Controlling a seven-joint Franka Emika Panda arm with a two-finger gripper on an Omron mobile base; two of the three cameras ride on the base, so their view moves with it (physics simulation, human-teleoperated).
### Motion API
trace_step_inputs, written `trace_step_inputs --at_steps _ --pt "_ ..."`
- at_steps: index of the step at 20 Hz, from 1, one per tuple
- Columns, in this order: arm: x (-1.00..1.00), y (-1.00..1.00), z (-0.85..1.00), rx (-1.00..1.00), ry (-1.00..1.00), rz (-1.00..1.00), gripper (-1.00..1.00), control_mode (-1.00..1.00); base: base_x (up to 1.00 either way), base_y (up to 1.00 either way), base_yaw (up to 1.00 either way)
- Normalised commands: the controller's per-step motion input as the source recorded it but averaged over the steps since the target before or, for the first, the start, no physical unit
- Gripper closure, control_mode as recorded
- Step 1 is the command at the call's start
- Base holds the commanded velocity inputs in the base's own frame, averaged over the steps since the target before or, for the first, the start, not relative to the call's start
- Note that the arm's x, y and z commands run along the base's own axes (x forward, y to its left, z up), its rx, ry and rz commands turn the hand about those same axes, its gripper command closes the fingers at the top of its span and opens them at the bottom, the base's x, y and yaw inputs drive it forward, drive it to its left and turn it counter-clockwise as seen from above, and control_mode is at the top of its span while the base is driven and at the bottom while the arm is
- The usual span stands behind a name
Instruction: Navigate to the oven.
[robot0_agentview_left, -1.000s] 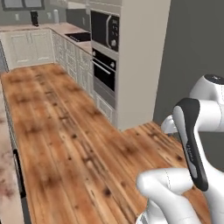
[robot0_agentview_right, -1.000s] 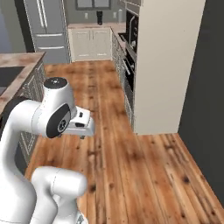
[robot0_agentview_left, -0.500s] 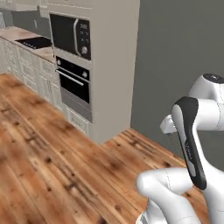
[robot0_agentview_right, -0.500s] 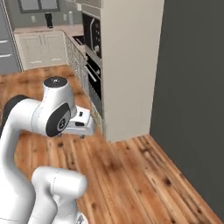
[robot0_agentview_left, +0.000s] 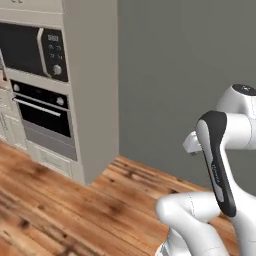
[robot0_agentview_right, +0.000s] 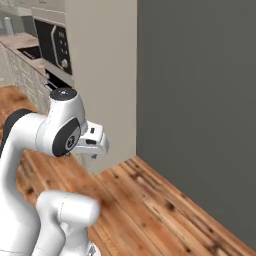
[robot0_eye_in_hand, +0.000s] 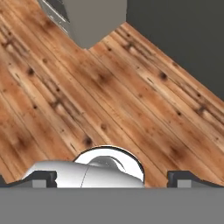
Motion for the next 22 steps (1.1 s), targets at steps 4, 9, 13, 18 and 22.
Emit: trace_step_inputs --at_steps 4,9,13,18,22 --pt "0.00 0.00 0.00 0.00 0.00 0.00 -1.00 1.00 0.42 0.47 -0.41" --pt "0.00 0.00 0.00 0.00 0.00 0.00 -1.00 1.00 0.02 0.76 -0.31" --pt "0.00 0.00 0.00 0.00 0.00 0.00 -1.00 1.00 0.00 0.99 -0.27" --pt "0.00 0.00 0.00 0.00 0.00 0.00 -1.00 1.00 0.20 1.00 -0.28" --pt "0.00 0.00 0.00 0.00 0.00 0.00 -1.00 1.00 0.49 1.00 -0.27"
